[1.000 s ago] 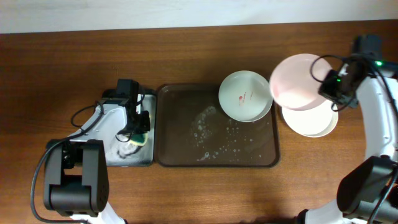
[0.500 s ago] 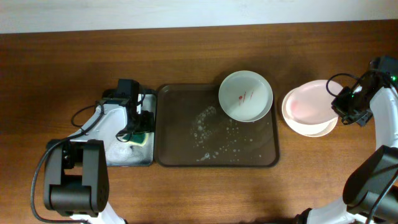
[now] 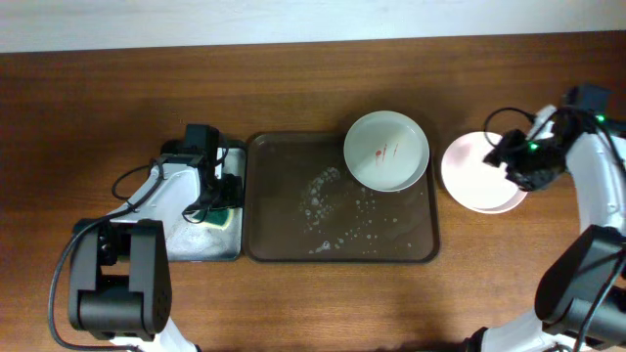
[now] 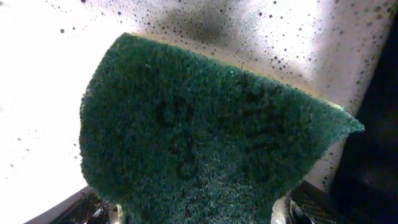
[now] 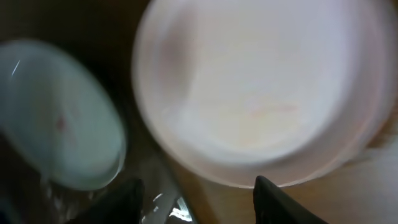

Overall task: Clean dirty plates on tray and stack at the side
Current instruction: 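Grasp the last plate rim with right gripper and drag it forward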

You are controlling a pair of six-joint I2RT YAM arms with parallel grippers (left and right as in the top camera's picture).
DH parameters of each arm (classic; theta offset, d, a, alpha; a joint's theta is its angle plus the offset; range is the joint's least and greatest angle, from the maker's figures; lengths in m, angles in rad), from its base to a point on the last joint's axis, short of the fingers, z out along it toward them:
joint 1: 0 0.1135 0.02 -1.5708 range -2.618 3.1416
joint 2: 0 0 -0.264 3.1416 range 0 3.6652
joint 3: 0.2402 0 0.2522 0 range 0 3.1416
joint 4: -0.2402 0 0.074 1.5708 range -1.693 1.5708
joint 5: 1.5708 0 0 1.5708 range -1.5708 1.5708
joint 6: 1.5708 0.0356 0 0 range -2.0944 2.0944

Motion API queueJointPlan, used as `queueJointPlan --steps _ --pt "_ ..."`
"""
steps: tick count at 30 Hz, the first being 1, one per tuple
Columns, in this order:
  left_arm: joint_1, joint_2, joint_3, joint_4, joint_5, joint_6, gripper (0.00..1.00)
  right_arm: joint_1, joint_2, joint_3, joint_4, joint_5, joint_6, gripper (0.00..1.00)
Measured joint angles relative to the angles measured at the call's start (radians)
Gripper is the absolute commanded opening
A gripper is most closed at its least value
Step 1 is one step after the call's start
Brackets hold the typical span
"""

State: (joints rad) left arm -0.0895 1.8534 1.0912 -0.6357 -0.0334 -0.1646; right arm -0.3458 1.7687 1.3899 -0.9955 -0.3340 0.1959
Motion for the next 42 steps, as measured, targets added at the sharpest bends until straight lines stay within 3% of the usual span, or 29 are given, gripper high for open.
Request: queueJointPlan --steps 6,13,21,23,26,32,42 --pt "0.0 0.0 0.0 0.0 0.0 0.0 0.82 0.149 0.0 -0.014 0.015 -0.003 -0.03 0.56" --pt "0.0 0.0 0.0 0.0 0.0 0.0 0.82 0.27 0.001 -0.164 0.172 0.049 -0.009 0.55" --pt "0.0 0.0 0.0 0.0 0.0 0.0 0.82 0.325 0.003 -0.297 0.387 0.064 0.063 0.54" --pt "0.0 0.0 0.0 0.0 0.0 0.0 0.82 0.341 0.003 -0.314 0.431 0.064 0.088 0.47" --pt "0.0 0.0 0.0 0.0 0.0 0.0 0.82 0.361 0.003 -0.334 0.487 0.077 0.123 0.46" --pt "0.0 0.0 0.0 0.0 0.0 0.0 0.82 0.365 0.003 -0.349 0.547 0.128 0.238 0.46" --pt "0.0 0.0 0.0 0.0 0.0 0.0 0.82 0.365 0.017 -0.349 0.558 0.135 0.285 0.39"
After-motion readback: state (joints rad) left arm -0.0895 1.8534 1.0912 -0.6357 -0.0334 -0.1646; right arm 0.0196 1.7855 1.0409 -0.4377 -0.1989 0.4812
